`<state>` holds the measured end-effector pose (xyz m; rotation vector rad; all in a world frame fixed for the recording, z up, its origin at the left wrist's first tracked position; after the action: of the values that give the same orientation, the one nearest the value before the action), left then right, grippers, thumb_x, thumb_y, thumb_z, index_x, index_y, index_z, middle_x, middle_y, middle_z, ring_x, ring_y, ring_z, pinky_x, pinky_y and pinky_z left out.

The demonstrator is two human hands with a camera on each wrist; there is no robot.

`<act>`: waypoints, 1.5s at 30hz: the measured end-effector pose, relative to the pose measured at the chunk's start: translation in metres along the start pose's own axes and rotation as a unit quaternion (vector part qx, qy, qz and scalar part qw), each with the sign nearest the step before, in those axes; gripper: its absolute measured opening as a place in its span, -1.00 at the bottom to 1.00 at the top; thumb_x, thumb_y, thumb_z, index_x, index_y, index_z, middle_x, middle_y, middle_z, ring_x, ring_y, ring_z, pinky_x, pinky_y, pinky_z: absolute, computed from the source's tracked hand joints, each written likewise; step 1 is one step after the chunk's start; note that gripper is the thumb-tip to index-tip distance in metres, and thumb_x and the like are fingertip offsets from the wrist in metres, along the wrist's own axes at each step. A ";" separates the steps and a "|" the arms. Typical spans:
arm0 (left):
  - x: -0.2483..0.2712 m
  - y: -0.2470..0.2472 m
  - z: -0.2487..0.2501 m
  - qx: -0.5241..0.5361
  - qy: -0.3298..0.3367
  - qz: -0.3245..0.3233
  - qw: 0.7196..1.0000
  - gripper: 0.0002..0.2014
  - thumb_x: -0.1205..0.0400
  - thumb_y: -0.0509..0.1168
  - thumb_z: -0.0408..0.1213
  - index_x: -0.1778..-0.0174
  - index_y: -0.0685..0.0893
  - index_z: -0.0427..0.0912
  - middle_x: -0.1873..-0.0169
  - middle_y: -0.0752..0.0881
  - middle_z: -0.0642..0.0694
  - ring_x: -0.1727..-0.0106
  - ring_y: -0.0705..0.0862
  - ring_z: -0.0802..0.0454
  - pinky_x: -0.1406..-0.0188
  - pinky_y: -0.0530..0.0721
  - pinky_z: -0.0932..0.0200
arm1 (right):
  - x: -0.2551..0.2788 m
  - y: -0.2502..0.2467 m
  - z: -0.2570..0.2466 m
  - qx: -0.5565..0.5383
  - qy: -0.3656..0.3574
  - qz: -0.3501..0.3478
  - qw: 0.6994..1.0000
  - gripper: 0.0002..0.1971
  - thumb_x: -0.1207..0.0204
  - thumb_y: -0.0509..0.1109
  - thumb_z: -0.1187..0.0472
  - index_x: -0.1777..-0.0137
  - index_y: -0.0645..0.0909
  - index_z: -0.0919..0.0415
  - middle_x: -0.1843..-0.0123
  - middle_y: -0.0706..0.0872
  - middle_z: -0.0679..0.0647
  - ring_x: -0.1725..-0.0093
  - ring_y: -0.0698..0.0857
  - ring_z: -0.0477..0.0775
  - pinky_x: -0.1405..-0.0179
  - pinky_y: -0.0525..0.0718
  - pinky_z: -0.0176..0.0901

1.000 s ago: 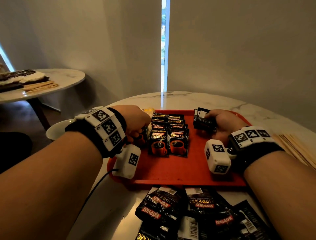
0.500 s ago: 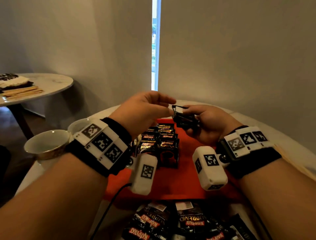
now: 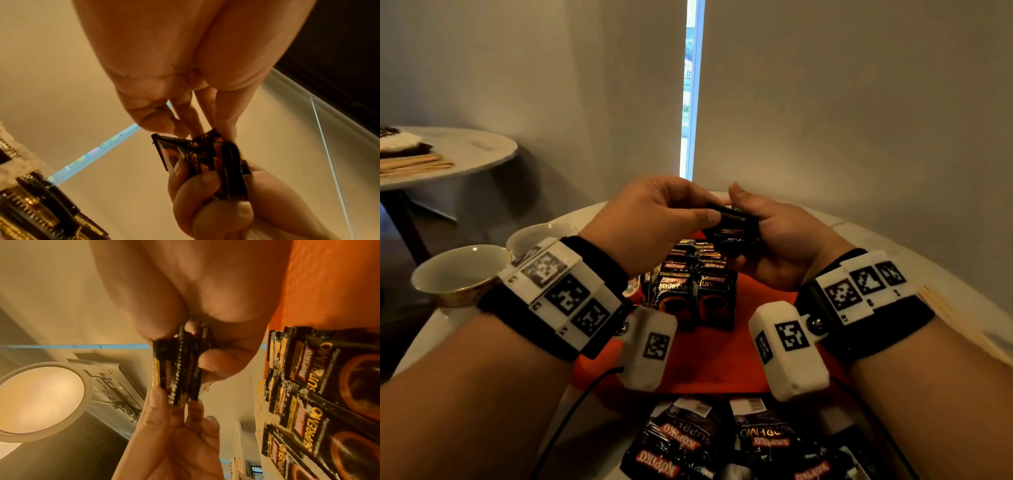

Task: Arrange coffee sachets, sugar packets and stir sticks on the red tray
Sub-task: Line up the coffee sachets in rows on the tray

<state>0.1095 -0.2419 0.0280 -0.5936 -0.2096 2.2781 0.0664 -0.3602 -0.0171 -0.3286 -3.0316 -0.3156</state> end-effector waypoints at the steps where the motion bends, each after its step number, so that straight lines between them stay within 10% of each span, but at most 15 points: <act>1: 0.001 -0.002 0.002 0.000 0.006 0.008 1.000 -0.88 -0.62 0.41 -0.41 0.09 0.79 -0.09 0.36 0.81 0.14 0.36 0.70 0.35 0.34 0.58 0.49 | 0.001 0.001 0.000 0.001 0.000 0.001 1.000 -0.46 -0.74 0.10 -0.21 -0.39 0.56 0.22 0.23 0.73 0.08 0.36 0.67 -0.03 0.62 0.47 -0.28; 11: 0.003 -0.025 0.000 0.069 0.009 0.136 0.988 -0.91 -0.61 0.44 -0.31 0.15 0.76 0.00 0.26 0.78 0.04 0.21 0.66 0.09 0.34 0.67 0.20 | -0.004 -0.003 0.003 -0.055 -0.010 0.028 0.998 -0.33 -0.61 0.07 -0.40 -0.24 0.61 0.20 0.33 0.74 0.08 0.47 0.67 -0.04 0.58 0.51 -0.34; 16: 0.007 -0.044 0.002 0.151 0.045 0.222 0.962 -0.90 -0.63 0.42 -0.34 0.13 0.72 -0.04 0.27 0.78 0.06 0.28 0.65 0.15 0.45 0.58 0.30 | -0.001 -0.003 0.003 -0.047 -0.020 0.021 0.998 -0.72 -0.75 0.22 0.06 -0.22 0.63 0.23 0.21 0.76 0.08 0.31 0.74 -0.01 0.25 0.64 -0.16; 21: 0.009 -0.060 -0.005 0.161 0.027 0.275 0.948 -0.93 -0.67 0.39 -0.26 0.07 0.68 0.02 0.13 0.82 -0.01 0.20 0.76 0.08 0.45 0.62 0.23 | 0.001 -0.017 -0.012 -0.080 -0.061 0.053 0.994 -0.79 -0.65 0.30 0.33 -0.22 0.62 0.35 0.13 0.81 0.19 0.25 0.83 0.08 0.39 0.76 -0.18; 26: 0.005 -0.062 -0.020 0.157 -0.033 0.263 0.951 -0.96 -0.68 0.38 -0.27 0.03 0.69 -0.03 0.06 0.83 -0.07 0.23 0.80 0.09 0.45 0.63 0.21 | 0.006 -0.020 -0.027 -0.111 -0.121 0.012 0.986 -0.42 -0.45 0.39 0.30 -0.50 0.49 0.36 -0.16 0.75 0.29 -0.10 0.80 0.30 -0.23 0.75 0.22; 31: 0.002 -0.046 -0.026 0.155 -0.073 0.201 0.964 -0.93 -0.67 0.38 -0.35 0.06 0.68 -0.08 0.12 0.82 -0.10 0.39 0.76 0.10 0.54 0.56 0.23 | 0.009 0.004 -0.023 -0.059 -0.116 -0.077 0.989 -0.52 -0.51 0.34 0.36 -0.45 0.52 0.40 -0.17 0.72 0.32 -0.15 0.74 0.32 -0.22 0.70 0.17; 45: 0.004 -0.043 -0.029 0.115 -0.124 0.134 0.977 -0.88 -0.65 0.38 -0.39 -0.09 0.74 -0.23 0.19 0.79 -0.11 0.38 0.72 0.13 0.51 0.66 0.25 | 0.002 0.007 -0.013 -0.028 -0.100 -0.028 0.994 -0.58 -0.40 0.41 0.42 -0.30 0.62 0.42 0.00 0.81 0.30 0.04 0.82 0.26 0.01 0.84 0.05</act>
<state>0.1480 -0.2095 0.0153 -0.2274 0.0170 2.5896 0.0669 -0.3555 -0.0027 -0.2947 -3.2387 -0.3940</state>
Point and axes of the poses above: each hand's wrist, its own x-axis away from the middle knuckle, its own y-axis out of the palm, z = x × y, the point moved 8 cm from there along -x, towards the middle knuckle
